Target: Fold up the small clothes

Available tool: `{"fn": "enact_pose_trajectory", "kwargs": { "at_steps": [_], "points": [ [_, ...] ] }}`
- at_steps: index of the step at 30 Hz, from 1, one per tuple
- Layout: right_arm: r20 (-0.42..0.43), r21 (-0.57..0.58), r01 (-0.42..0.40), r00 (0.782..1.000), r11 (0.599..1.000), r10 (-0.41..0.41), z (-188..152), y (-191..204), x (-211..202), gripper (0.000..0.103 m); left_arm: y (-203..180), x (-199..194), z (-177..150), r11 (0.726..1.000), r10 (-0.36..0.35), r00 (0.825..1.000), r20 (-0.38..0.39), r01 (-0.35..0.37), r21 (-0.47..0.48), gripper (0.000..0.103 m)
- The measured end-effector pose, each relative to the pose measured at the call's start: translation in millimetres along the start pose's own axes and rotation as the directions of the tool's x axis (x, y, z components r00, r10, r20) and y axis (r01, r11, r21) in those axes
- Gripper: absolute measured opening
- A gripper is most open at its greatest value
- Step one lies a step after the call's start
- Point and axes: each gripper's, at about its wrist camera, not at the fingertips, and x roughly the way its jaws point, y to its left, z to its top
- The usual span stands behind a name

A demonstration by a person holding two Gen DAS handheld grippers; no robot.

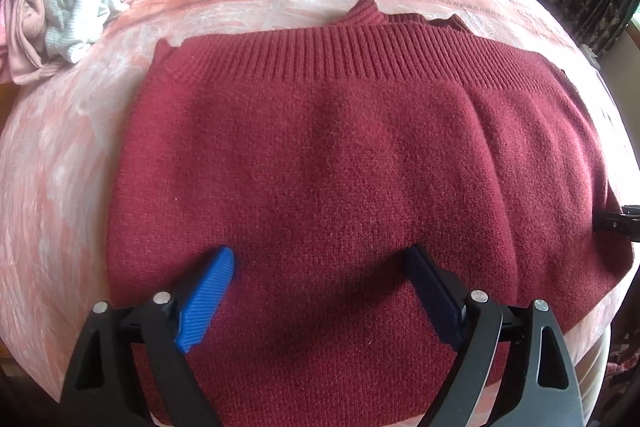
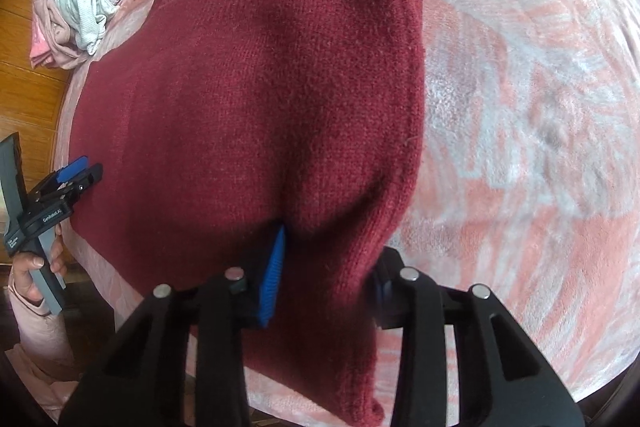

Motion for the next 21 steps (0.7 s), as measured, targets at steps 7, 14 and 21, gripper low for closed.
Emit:
{"fn": "enact_pose_trajectory", "kwargs": {
  "at_steps": [7,14,21],
  "points": [
    [-0.002,0.007,-0.022,1.0,1.0,0.022,4.0,-11.0,4.6,0.034,3.1,10.4,1.3,1.0,-0.029,1.0,-0.007,0.029,-0.007,0.094],
    [0.0,0.013,-0.011,1.0,1.0,0.011,3.9,-13.3,2.9,0.033,5.8,18.0,5.0,0.999,-0.044,0.999,-0.018,0.044,-0.018,0.099],
    [-0.035,0.071,-0.007,0.999,0.997,0.01,13.0,-7.2,-6.9,0.019,3.2,21.7,8.3,0.999,-0.03,0.999,-0.023,0.029,-0.028,0.1]
  ]
}}
